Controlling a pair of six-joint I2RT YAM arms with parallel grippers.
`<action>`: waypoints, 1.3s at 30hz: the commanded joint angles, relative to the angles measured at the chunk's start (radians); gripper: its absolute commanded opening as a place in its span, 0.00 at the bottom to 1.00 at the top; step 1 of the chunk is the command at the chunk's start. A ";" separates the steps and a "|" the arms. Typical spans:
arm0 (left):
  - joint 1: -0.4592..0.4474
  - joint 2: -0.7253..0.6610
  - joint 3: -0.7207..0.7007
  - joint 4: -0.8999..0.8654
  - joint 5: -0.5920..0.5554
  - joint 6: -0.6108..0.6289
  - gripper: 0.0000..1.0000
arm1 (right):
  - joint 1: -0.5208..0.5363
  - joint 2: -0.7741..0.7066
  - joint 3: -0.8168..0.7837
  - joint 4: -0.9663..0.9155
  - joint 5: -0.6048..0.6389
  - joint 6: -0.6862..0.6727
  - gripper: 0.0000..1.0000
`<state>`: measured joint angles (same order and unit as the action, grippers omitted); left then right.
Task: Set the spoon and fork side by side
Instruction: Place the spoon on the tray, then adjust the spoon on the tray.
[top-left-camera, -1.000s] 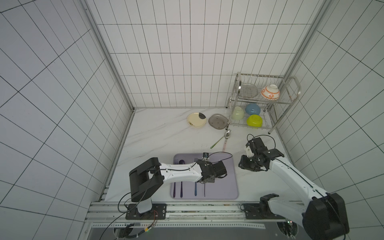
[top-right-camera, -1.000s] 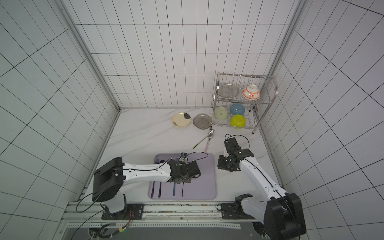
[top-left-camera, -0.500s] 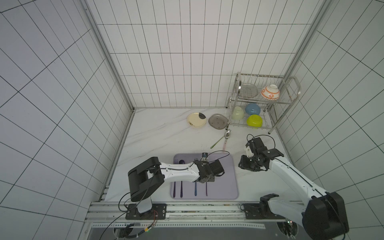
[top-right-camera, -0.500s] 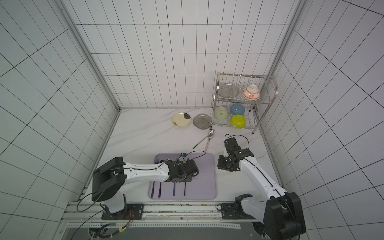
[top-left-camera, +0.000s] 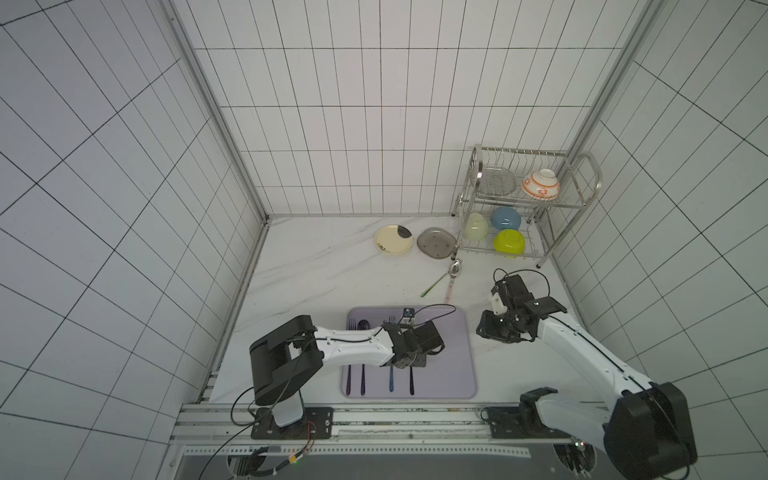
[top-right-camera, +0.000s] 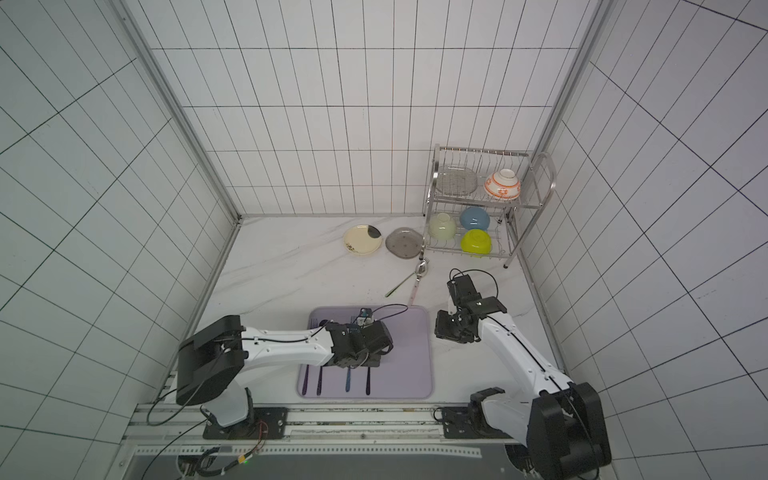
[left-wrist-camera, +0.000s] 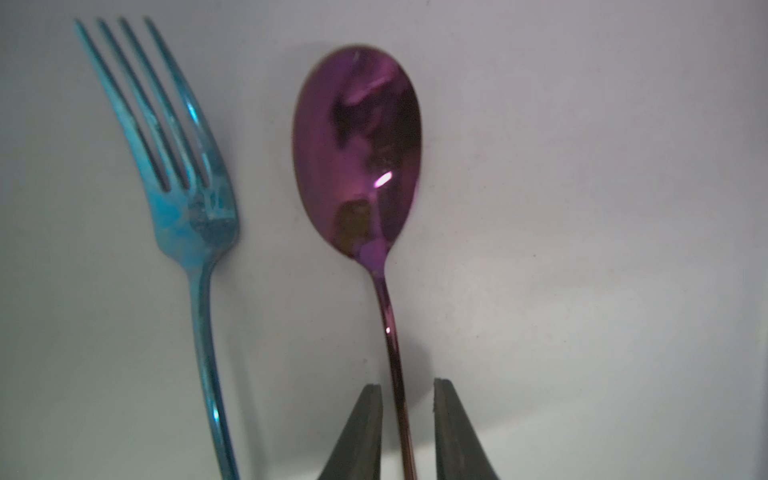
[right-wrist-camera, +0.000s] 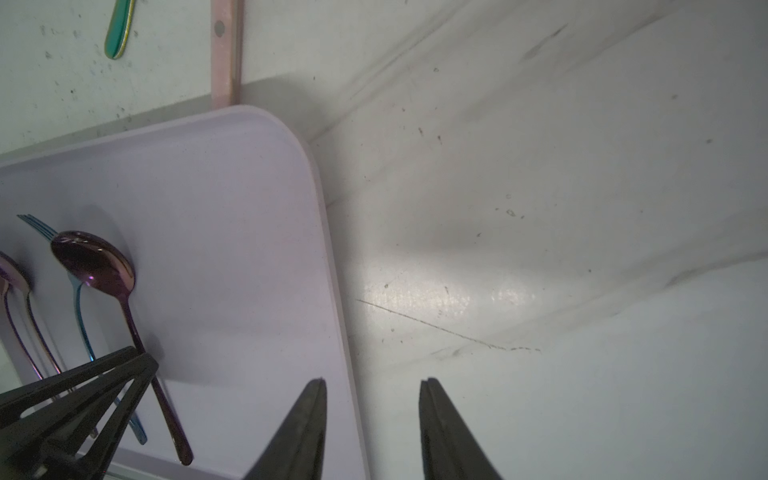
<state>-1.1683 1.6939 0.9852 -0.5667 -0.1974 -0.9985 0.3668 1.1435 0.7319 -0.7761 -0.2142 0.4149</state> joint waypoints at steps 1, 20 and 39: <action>0.005 -0.060 0.010 -0.017 0.004 0.039 0.30 | 0.006 -0.007 0.024 -0.034 0.035 0.008 0.41; 0.448 -0.588 0.008 -0.514 -0.053 0.199 0.85 | 0.434 0.156 0.240 -0.084 0.142 0.248 0.42; 0.478 -0.940 -0.202 -0.506 -0.105 0.068 0.92 | 0.733 0.591 0.405 0.173 0.129 0.580 0.36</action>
<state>-0.6918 0.7620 0.7914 -1.0943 -0.2920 -0.9276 1.0767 1.7123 1.0908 -0.6415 -0.0895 0.9520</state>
